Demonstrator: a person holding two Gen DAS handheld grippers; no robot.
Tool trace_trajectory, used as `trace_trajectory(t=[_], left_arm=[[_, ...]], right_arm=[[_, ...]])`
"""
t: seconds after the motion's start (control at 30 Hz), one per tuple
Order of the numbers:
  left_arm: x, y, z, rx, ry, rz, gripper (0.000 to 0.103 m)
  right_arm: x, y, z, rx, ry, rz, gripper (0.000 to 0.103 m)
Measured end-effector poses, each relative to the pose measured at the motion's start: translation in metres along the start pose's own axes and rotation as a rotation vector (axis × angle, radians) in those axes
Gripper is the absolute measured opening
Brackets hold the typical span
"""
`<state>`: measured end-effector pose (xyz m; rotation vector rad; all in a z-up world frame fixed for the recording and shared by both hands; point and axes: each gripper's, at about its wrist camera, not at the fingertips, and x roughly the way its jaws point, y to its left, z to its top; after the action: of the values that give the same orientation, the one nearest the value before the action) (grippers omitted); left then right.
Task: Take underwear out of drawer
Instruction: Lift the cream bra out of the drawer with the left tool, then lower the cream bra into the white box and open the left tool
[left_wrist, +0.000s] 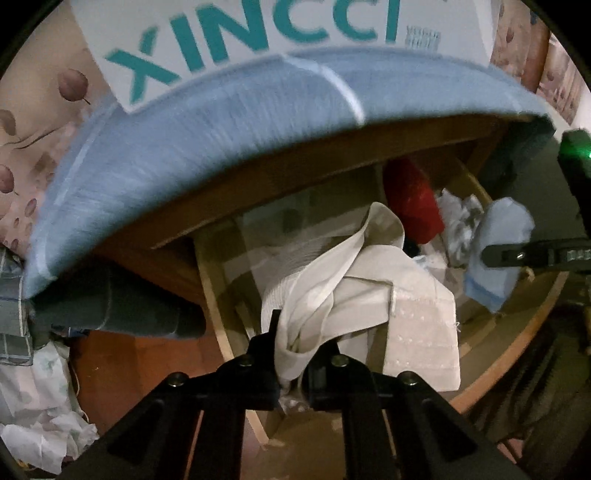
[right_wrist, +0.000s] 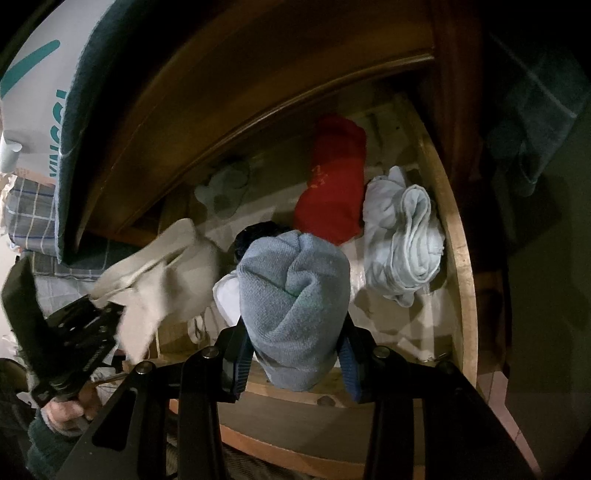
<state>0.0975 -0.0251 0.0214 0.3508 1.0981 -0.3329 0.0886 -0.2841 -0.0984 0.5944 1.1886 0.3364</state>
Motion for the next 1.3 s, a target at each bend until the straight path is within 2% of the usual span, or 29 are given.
trace_trajectory(t=[0.3,0.73,1.0,1.07,1.3], left_arm=[[-0.05,0.001,-0.001,-0.041,-0.049,-0.015,0.009],[-0.137,0.009,0.01,-0.125,-0.144,-0.081,0.009],[-0.208,0.017,0.032,-0.145,-0.246,-0.079,0.009],[-0.232,0.021,0.041,-0.152,-0.294,-0.076,0.009],[-0.3,0.034,0.085,-0.154,-0.431,-0.01,0.009]], right_arm=[[-0.001,-0.001,0.001,-0.004,0.0,-0.02,0.038],[-0.003,-0.003,0.001,-0.025,0.002,-0.072,0.038],[-0.004,-0.005,0.0,-0.03,0.005,-0.078,0.038],[-0.003,-0.005,0.0,-0.032,0.01,-0.073,0.038],[-0.004,-0.004,0.0,-0.031,0.011,-0.074,0.038]])
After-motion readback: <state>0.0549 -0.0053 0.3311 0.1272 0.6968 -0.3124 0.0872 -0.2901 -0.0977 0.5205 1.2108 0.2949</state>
